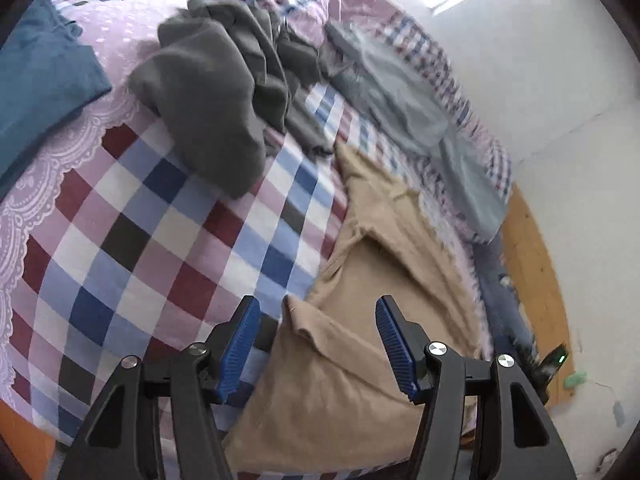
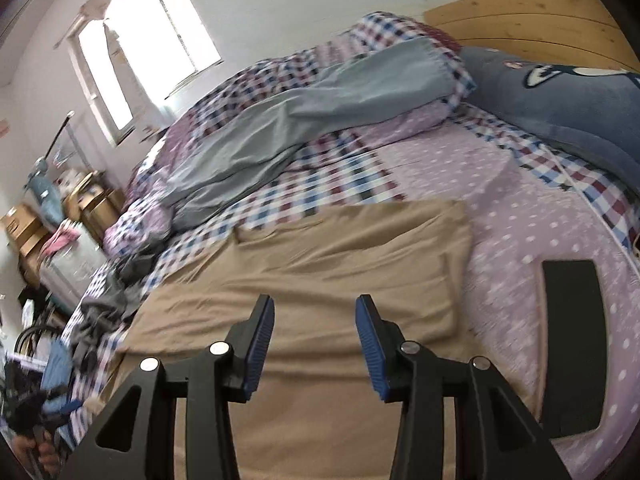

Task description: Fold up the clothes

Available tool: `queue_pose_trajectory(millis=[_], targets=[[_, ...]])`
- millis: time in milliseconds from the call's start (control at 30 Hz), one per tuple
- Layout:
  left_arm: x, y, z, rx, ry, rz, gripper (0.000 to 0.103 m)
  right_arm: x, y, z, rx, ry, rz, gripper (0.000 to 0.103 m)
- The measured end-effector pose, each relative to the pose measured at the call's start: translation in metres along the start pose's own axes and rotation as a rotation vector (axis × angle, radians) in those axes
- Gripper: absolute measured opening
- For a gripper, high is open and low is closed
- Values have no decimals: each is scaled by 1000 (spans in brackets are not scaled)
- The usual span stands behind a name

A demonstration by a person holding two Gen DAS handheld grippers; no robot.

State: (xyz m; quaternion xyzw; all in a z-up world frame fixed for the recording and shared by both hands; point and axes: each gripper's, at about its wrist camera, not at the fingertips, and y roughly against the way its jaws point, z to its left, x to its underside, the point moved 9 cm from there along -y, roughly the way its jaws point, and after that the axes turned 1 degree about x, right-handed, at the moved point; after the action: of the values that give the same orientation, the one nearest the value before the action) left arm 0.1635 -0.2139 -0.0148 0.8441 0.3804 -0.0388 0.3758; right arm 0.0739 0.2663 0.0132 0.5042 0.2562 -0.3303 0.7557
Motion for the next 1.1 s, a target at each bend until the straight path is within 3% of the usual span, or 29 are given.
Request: queue_pose_trajectory(millis=[200,333,667,867,1000,1100], targets=[[16,-19,-11,66,29,65,64,40,-2,57,-64,90,58,46],[16,-25,-17,97,48,66,64,76,-10,105,-84,210,116,47],[17,-34,11,76,173,103,64,127,-24,199,-180,486,123,54],[18,-39,24,81,230,121,44,140,-32,227,-227,563,123,54],[18,-44,35,76,284,124,19,149,-29,241,-259,613,118,54],[20,-46,35,73,293,120,9,155,-24,254,-270,681,82,55]])
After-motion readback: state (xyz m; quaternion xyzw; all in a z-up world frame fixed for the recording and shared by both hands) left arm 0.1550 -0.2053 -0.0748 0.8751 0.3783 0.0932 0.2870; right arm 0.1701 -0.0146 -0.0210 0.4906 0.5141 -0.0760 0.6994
